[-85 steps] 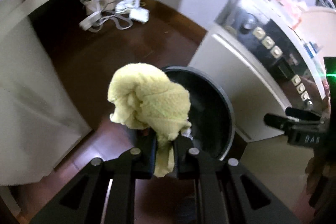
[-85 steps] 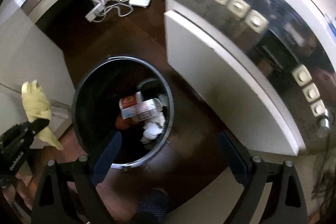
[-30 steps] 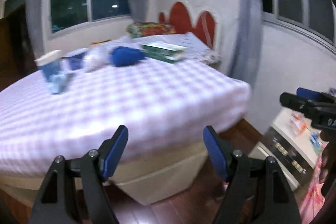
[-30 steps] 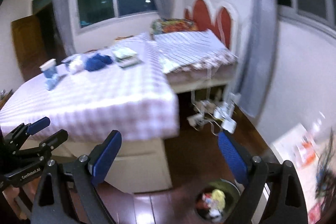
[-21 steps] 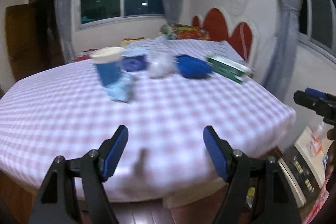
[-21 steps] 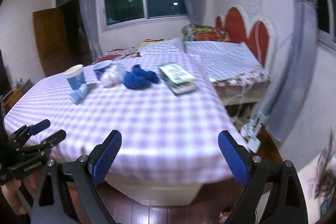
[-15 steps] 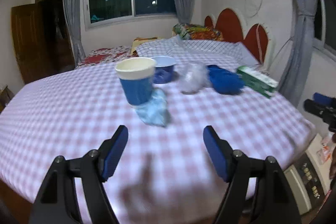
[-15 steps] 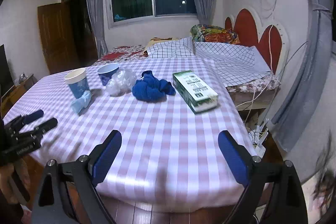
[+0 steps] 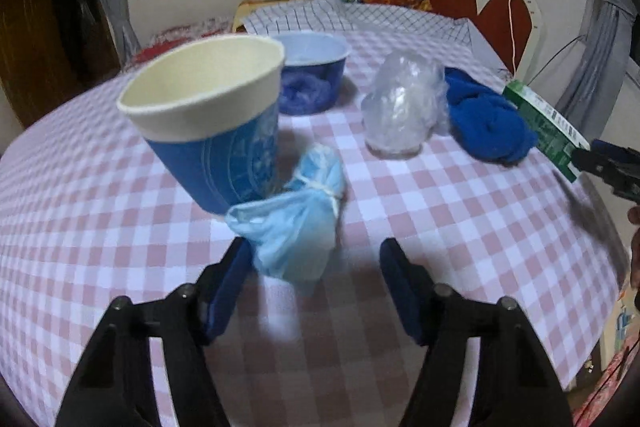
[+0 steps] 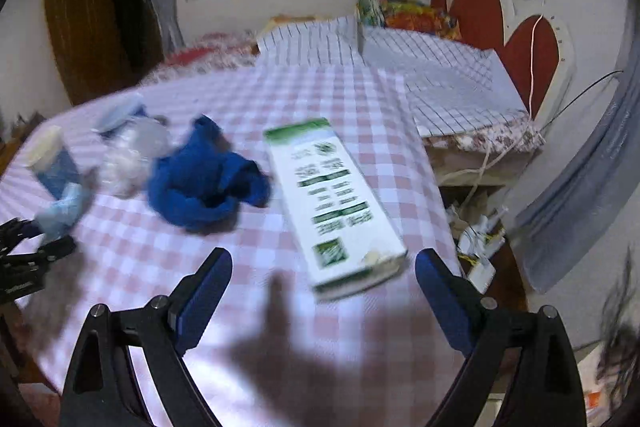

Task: Collect trash
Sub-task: 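Grasp the light-blue face mask with the left tool while the right tool grasps the green milk carton, then carry the face mask and green milk carton over the black trash bin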

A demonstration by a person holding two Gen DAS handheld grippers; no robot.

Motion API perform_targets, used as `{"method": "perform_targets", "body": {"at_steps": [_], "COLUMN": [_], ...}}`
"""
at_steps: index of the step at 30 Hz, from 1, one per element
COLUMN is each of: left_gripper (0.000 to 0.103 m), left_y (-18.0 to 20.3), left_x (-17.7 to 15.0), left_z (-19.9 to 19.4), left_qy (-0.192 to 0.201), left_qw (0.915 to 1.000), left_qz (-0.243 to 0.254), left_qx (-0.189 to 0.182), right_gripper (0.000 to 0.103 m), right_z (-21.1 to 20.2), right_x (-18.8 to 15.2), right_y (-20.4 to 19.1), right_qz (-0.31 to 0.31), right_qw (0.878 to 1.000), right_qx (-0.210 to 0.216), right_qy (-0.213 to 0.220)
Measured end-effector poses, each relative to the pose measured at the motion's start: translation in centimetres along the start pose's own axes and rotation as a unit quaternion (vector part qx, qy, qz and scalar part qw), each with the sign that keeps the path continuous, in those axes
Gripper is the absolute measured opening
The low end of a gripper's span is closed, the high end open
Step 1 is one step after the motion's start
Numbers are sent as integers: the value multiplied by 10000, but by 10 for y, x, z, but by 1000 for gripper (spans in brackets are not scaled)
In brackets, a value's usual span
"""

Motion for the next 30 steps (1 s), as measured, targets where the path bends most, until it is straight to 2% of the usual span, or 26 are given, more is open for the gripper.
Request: {"method": "perform_targets", "body": {"at_steps": [2, 3, 4, 5, 6, 9, 14, 21, 24, 30], "left_gripper": [58, 51, 44, 25, 21, 12, 9, 8, 8, 8], "left_y": [3, 5, 6, 8, 9, 14, 20, 33, 49, 96], "left_x": [1, 3, 3, 4, 3, 2, -8, -26, -32, -52], "left_z": [-1, 1, 0, -2, -3, -7, -35, -77, -93, -116], "left_qy": [-1, -21, -24, -9, 5, 133, 690, 1159, 1265, 1502], "left_qw": [10000, 10000, 9999, 9999, 9998, 9996, 9965, 9890, 9855, 9794], "left_qz": [81, 89, 97, 122, 180, 184, 178, 102, 170, 466], "left_qx": [-23, -37, -62, -70, -28, -176, -441, -918, -1120, -1269], "right_gripper": [94, 94, 85, 66, 61, 60, 58, 57, 57, 57], "right_z": [11, 16, 18, 20, 20, 8, -17, -67, -96, -149], "right_x": [1, 0, -2, -4, -7, -17, -35, -63, -81, -132], "right_y": [3, 3, 4, 5, 4, 2, -4, -4, 1, 34], "right_qz": [-38, -61, -61, -60, -77, -92, -175, -78, 20, 377], "right_qw": [9999, 9998, 9997, 9995, 9994, 9996, 9997, 9987, 9975, 9939], "right_qx": [12, 52, 76, 113, 152, 206, 120, 67, 15, -297], "right_qy": [-137, -196, -226, -288, -310, -181, 78, 502, 708, 992]}}
Point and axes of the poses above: each gripper's, at about its wrist camera, not at the fingertips, and z roughly the way its jaws point, y to its right, x to its top, the point moved 5 cm from there along z, roughly the way its jaws point, and after that the axes turned 2 degrees about -z, right-handed, at the moved point
